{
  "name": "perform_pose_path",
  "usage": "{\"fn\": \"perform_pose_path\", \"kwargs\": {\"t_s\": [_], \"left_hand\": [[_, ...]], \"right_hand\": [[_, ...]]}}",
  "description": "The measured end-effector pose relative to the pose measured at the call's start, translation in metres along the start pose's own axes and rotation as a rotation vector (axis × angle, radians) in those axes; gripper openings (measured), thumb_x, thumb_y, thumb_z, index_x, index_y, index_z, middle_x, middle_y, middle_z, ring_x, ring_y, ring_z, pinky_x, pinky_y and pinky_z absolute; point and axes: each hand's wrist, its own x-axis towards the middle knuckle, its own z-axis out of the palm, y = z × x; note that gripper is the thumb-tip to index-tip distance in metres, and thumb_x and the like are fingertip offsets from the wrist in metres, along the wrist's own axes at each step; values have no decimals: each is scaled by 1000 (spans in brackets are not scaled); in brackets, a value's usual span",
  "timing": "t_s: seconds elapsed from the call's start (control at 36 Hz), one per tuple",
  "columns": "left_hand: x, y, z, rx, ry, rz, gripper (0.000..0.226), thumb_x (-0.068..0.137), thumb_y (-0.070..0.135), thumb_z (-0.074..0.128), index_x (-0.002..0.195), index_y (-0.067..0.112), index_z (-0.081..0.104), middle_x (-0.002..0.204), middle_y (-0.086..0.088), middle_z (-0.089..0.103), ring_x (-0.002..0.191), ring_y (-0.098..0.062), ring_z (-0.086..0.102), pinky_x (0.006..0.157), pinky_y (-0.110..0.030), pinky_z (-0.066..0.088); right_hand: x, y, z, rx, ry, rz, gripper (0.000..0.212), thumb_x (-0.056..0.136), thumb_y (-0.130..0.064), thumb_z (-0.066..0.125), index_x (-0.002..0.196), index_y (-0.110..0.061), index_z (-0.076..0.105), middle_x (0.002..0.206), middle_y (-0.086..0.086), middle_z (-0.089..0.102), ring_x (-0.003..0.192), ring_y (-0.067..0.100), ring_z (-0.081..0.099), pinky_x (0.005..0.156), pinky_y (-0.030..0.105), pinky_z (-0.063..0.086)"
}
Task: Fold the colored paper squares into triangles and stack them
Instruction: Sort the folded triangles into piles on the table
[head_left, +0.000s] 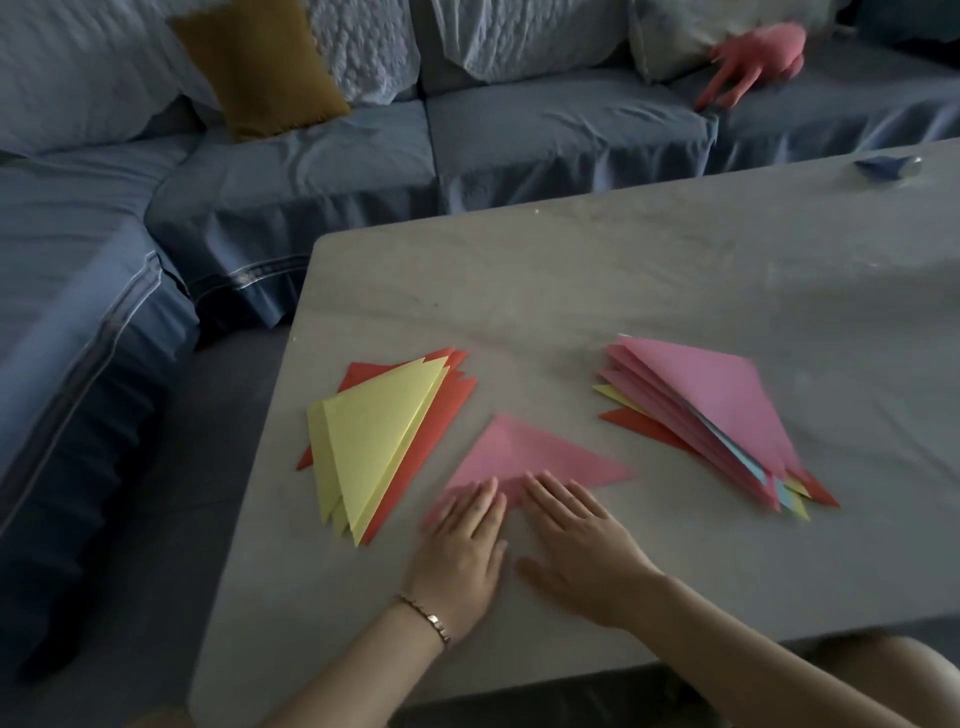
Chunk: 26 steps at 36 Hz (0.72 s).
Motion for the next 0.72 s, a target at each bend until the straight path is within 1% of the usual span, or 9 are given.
{"fn": "perform_pose_path", "kwargs": {"t_s": [0.08,0.17,0.25,0.36,0.42,0.5,0.58,0.67,0.72], "left_hand": [[-1,-1,7,6,-115,17,57,97,37,11,127,13,54,135,1,51,122,-16,51,98,-34,42],[-5,3,3,8,-220,-46,67,96,40,2,122,16,59,128,2,58,117,-16,56,99,-32,41],[-10,1,5,0,-180,-51,68,96,43,2,123,16,58,130,2,56,119,-18,54,103,-35,38],[-17,-5,1,64,-163,-77,67,90,53,-1,144,18,20,151,6,13,140,-16,17,117,-34,5],[-21,-9,1,64,-184,-103,68,92,52,0,141,16,31,148,3,25,136,-17,29,113,-30,14],[-31,-16,-5,20,-296,-206,71,94,51,4,126,12,54,133,-1,53,121,-16,52,105,-28,30],[-38,-25,-6,23,-230,-208,79,91,56,-2,133,6,44,141,-5,38,129,-18,37,109,-28,27],[-39,-25,-16,119,-182,-214,84,89,59,-8,134,5,39,142,-4,26,130,-18,37,102,-39,30],[-39,-27,-16,123,-242,-203,95,78,65,-23,141,7,19,147,-2,5,138,-16,20,109,-42,15]], "right_hand": [[1,-3,-1,-11,-23,-14,71,95,-54,9,127,-11,55,131,4,56,123,17,50,102,33,29],[0,5,0,-75,-5,-13,72,94,-56,10,126,-12,56,131,3,55,123,14,50,105,32,36],[-8,21,-4,-99,-88,22,75,92,-57,9,125,-10,57,133,5,53,124,16,49,103,31,24],[-25,47,-8,-119,-96,107,76,91,-60,12,130,-8,52,137,6,49,126,17,46,106,28,11],[-32,57,-11,-103,-84,139,82,90,-64,8,137,-7,41,145,7,38,133,18,34,108,25,4],[-40,68,-10,-51,-48,101,97,71,-75,-17,145,-14,-3,150,-5,-12,140,14,-11,107,20,-19],[-43,68,-9,-59,-44,135,97,60,-75,-29,138,-18,-20,146,-9,-24,136,11,-23,102,20,-28],[-41,64,-8,-37,-10,169,99,58,-75,-33,137,-16,-16,147,-8,-18,135,12,-22,104,23,-27],[-40,60,-8,-54,-16,199,108,55,-73,-38,141,-14,-11,147,-6,-15,136,12,-19,108,28,-23]]}}
